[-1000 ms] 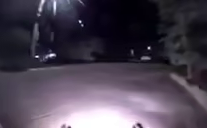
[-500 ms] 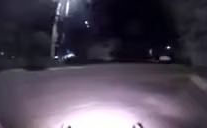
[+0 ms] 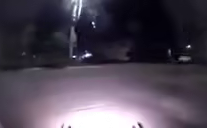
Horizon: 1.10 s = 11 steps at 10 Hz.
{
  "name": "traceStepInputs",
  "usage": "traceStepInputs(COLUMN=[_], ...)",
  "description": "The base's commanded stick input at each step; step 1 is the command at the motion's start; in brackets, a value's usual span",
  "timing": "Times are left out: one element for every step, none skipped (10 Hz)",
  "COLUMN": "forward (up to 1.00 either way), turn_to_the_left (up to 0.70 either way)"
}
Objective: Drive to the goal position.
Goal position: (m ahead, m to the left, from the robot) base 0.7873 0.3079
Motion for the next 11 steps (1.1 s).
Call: traceStepInputs(forward=[0.00, 0.00, 0.00, 0.00, 0.00, 0.00, 0.00, 0.00, 0.00, 0.00, 0.00], turn_to_the_left=[0.45, 0.45, 0.45, 0.45, 0.45, 0.45, 0.45, 0.45, 0.45, 0.45, 0.45])
